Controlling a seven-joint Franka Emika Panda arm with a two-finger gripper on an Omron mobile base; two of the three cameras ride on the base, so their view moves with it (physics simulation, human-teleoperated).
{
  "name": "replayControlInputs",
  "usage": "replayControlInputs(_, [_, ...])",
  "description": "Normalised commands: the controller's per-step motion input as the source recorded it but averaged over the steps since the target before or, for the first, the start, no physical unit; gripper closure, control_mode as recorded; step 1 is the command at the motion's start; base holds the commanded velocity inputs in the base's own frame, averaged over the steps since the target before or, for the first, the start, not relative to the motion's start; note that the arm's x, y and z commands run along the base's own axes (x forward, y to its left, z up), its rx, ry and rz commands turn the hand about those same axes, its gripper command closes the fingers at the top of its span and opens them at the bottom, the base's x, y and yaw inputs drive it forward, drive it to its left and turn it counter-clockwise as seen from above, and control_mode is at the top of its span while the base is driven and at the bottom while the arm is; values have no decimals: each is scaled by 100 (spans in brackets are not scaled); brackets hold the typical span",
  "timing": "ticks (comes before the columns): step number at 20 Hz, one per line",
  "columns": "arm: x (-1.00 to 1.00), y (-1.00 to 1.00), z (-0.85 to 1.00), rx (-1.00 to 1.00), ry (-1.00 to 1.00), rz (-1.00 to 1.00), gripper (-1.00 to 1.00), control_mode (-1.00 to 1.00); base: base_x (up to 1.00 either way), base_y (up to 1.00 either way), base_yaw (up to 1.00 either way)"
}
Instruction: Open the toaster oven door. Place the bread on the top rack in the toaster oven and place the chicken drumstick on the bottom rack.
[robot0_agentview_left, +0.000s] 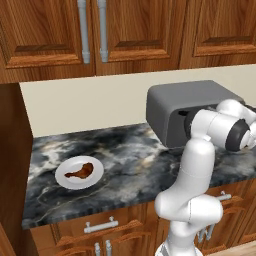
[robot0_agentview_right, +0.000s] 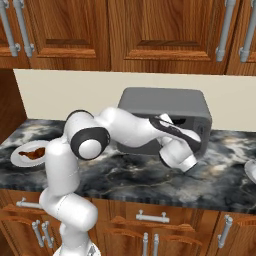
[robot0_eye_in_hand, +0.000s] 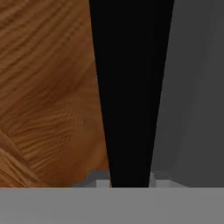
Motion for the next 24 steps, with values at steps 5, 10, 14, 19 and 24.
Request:
replayControlInputs(5, [3, 0, 44, 14, -12, -2, 100, -100, 0, 0, 0])
replayControlInputs(10, [4, -1, 48, 10, -12, -3, 100, -100, 0, 0, 0])
replayControlInputs(14, [8, -1, 53, 6, -11, -3, 100, -100, 0, 0, 0])
replayControlInputs(19, [8, 0, 58, 5, -10, -3, 100, -100, 0, 0, 0])
replayControlInputs(24, [5, 0, 63, 6, -11, -1, 100, -100, 0, 0, 0])
